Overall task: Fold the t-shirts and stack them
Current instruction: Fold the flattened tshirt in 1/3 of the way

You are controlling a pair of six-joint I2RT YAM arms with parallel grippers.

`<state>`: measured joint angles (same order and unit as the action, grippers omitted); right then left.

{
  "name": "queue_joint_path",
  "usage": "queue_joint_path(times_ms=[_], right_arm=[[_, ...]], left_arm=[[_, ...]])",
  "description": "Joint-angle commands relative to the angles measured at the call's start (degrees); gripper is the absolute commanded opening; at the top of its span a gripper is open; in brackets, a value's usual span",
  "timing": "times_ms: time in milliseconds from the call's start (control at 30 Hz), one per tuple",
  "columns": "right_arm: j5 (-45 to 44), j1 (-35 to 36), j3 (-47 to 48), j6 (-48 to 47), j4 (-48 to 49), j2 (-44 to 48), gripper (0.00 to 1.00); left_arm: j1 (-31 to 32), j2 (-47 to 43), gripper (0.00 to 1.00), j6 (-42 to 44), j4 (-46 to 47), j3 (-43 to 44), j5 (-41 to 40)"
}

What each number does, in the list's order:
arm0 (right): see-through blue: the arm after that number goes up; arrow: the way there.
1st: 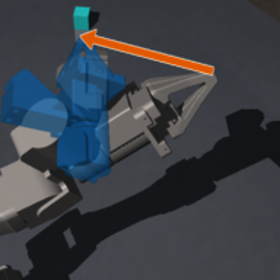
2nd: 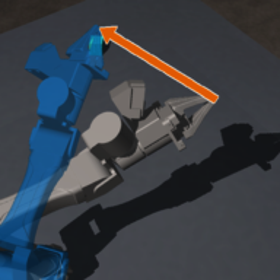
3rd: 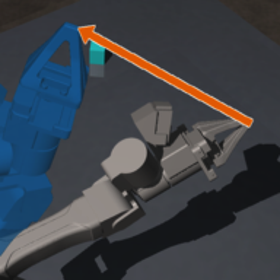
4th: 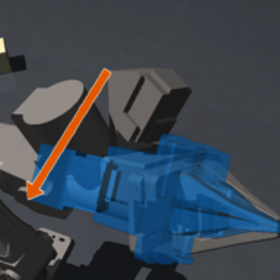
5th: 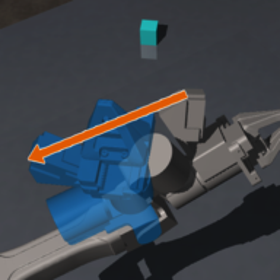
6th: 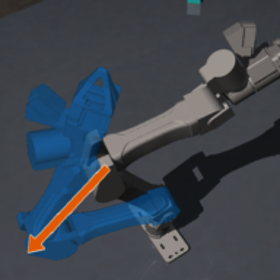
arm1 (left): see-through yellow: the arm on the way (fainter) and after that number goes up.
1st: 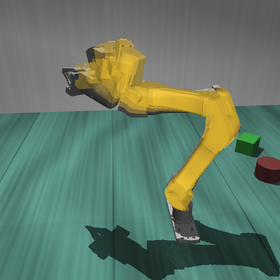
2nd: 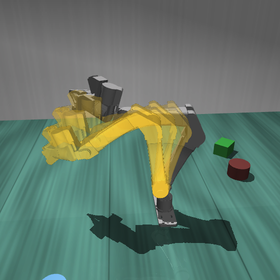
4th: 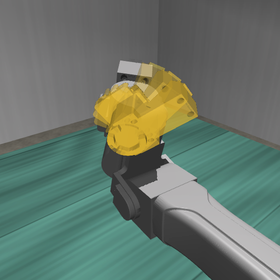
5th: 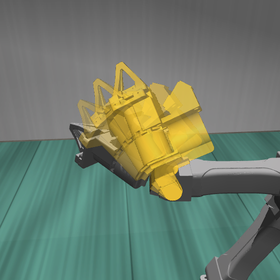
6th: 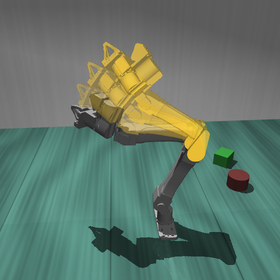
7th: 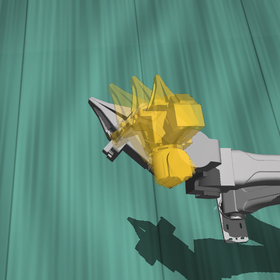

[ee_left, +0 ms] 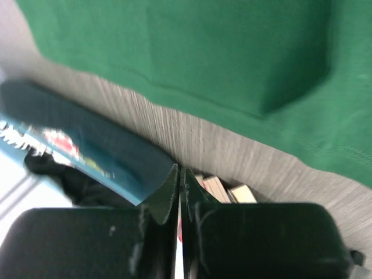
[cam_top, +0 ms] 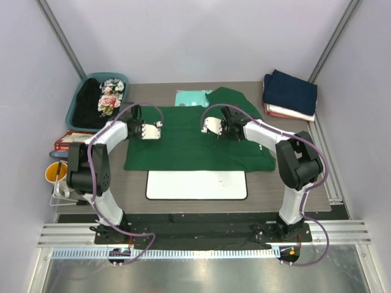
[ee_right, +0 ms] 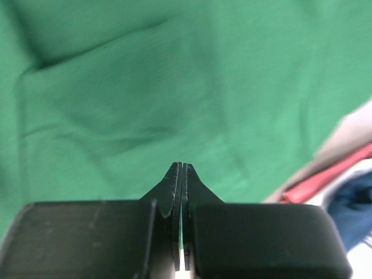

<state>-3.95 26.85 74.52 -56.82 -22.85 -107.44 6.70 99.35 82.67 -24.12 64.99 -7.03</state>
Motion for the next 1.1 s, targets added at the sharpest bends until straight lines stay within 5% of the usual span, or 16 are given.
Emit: queue_joint_path(times_ms=[0, 233, 433, 833, 1067], right_arm=[[2.01, 0.13, -1.75, 0.83, -3.25, 3.38, 0.01], [1.92, 0.13, -1.92, 1.36, -3.87, 3.20, 0.01], [1.75, 0.13, -2.63, 1.27, -3.96, 3.20, 0.01], [2.10, 0.13, 0.18, 1.62, -3.87, 1.88, 0.01], [2.36, 0.13, 0.71, 1.71, -3.95, 1.71, 0.01]], left_arm=[[-0.99, 5.93, 0.00, -0.32, -17.25, 11.89, 8.85], [-0.72, 16.39, 0.00, 0.12, -47.55, 35.26, 20.73], [0.07, 22.28, 0.00, 3.02, -59.62, 39.77, 20.74], [2.44, 25.80, 0.00, 1.53, -59.99, 38.37, 21.62], [2.62, 26.25, 0.00, -1.46, -51.59, 33.37, 12.84]])
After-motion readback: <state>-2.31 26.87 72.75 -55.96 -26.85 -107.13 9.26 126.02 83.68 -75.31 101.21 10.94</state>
